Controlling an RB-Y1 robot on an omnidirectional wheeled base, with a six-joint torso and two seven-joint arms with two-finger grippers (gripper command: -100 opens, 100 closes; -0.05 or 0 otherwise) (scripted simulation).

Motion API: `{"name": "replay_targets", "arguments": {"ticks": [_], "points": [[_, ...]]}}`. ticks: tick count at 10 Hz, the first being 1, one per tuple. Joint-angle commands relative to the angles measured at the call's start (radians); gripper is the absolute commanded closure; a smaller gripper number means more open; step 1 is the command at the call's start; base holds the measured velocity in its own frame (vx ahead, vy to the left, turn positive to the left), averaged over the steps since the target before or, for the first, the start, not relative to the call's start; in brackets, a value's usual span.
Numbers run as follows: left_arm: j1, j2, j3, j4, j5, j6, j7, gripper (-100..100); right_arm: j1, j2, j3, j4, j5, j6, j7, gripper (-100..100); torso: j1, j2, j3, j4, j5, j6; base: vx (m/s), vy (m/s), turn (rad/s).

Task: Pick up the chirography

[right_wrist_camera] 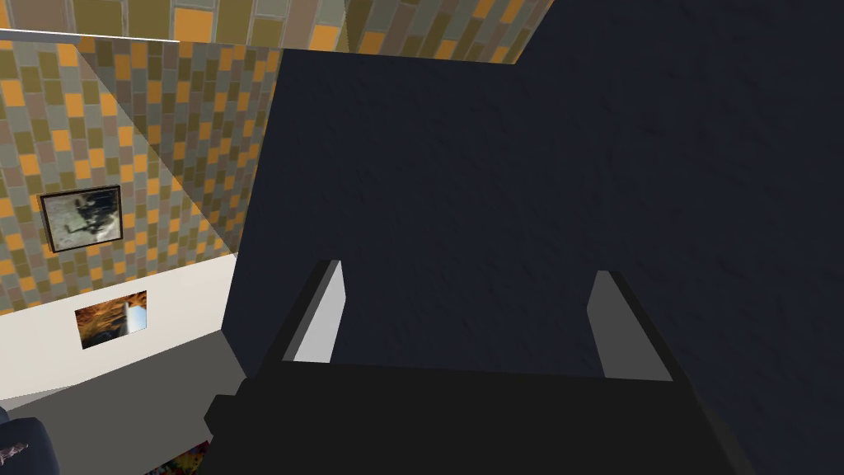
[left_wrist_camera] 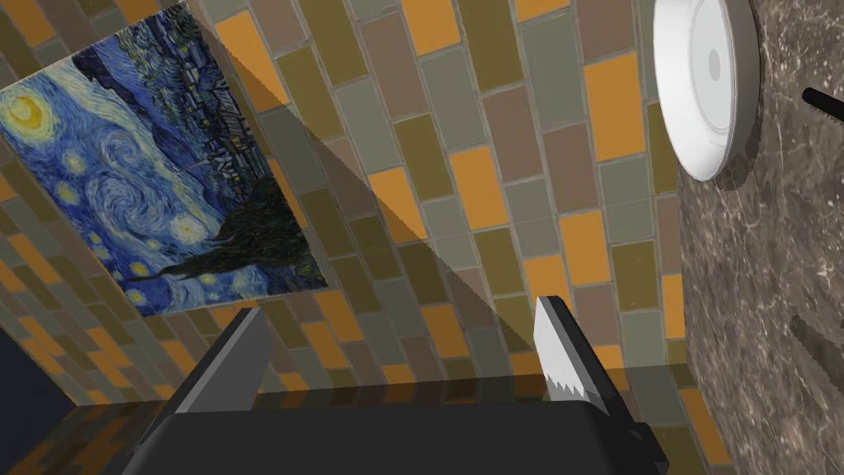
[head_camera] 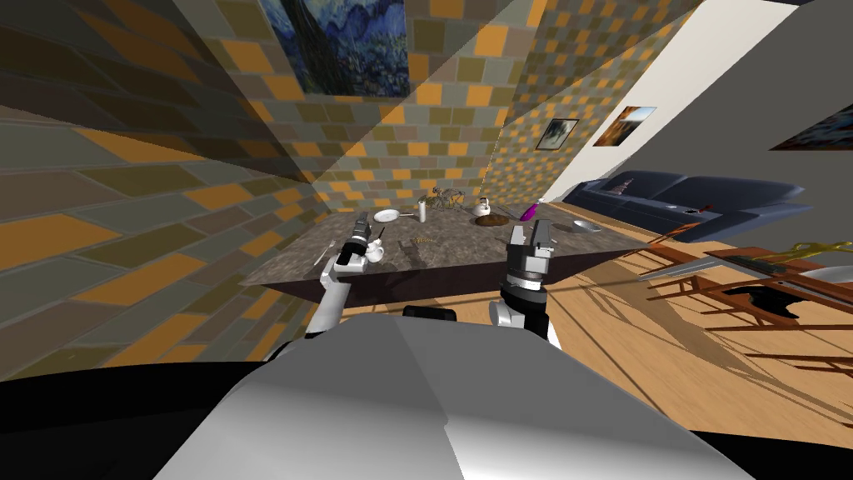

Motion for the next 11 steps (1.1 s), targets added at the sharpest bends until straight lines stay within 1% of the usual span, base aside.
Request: {"name": "replay_targets", "arguments": {"ticks": [1,2,3,4,5,6,7,8,9,10,11], "points": [[-0.013,0.006,0.01,0.024,0.003,0.048,0.003,-100,0.0,0.0,0.0,0.0,0.0,0.0,0.0,0,0.0,0.0,0.0,0.0,0.0,0.0,-0.004,0.006,-0.048],[-0.062,0.023,0.03,0.073,0.007,0.073,0.007,-100,0.0,0.0,0.0,0.0,0.0,0.0,0.0,0,0.0,0.0,0.0,0.0,0.0,-0.001,-0.004,0.006,-0.084],[-0.067,0.023,0.03,0.09,0.007,0.105,0.007,-100,0.0,0.0,0.0,0.0,0.0,0.0,0.0,0,0.0,0.0,0.0,0.0,0.0,0.0,-0.002,0.006,-0.047],[-0.067,0.023,0.03,0.09,0.007,0.109,0.007,-100,0.0,0.0,0.0,0.0,0.0,0.0,0.0,0,0.0,0.0,0.0,0.0,0.0,-0.001,0.0,0.0,0.0],[-0.117,0.04,0.05,0.144,0.011,0.144,0.012,-100,0.0,0.0,0.0,0.0,0.0,0.0,0.0,0,0.0,0.0,0.0,0.0,0.0,-0.001,-0.001,-0.001,-0.095],[-0.121,0.04,0.05,0.155,0.011,0.168,0.012,-100,0.0,0.0,0.0,0.0,0.0,0.0,0.0,0,0.0,0.0,0.0,0.0,0.0,0.0,0.0,0.004,-0.051],[-0.121,0.04,0.05,0.155,0.011,0.17,0.012,-100,0.0,0.0,0.0,0.0,0.0,0.0,0.0,0,0.0,0.0,0.0,0.0,0.0,-0.001,0.001,0.002,0.012],[-0.171,0.055,0.07,0.21,0.015,0.208,0.016,-100,0.0,0.0,0.0,0.0,0.0,0.0,0.0,0,0.0,0.0,0.0,0.0,0.0,-0.001,0.001,-0.001,-0.089],[-0.175,0.055,0.07,0.221,0.015,0.23,0.016,-100,0.0,0.0,0.0,0.0,0.0,0.0,0.0,0,0.0,0.0,0.0,0.0,0.0,0.0,0.001,0.002,-0.062],[-0.213,0.068,0.09,0.26,0.019,0.256,0.019,-100,0.0,0.0,0.0,0.0,0.0,0.0,0.0,0,0.0,0.0,0.0,0.0,0.0,-0.001,0.001,-0.001,-0.086],[-0.229,0.068,0.09,0.286,0.019,0.281,0.019,-100,0.0,0.0,0.0,0.0,0.0,0.0,0.0,0,0.0,0.0,0.0,0.0,0.0,0.0,0.001,0.0,-0.055]]}}
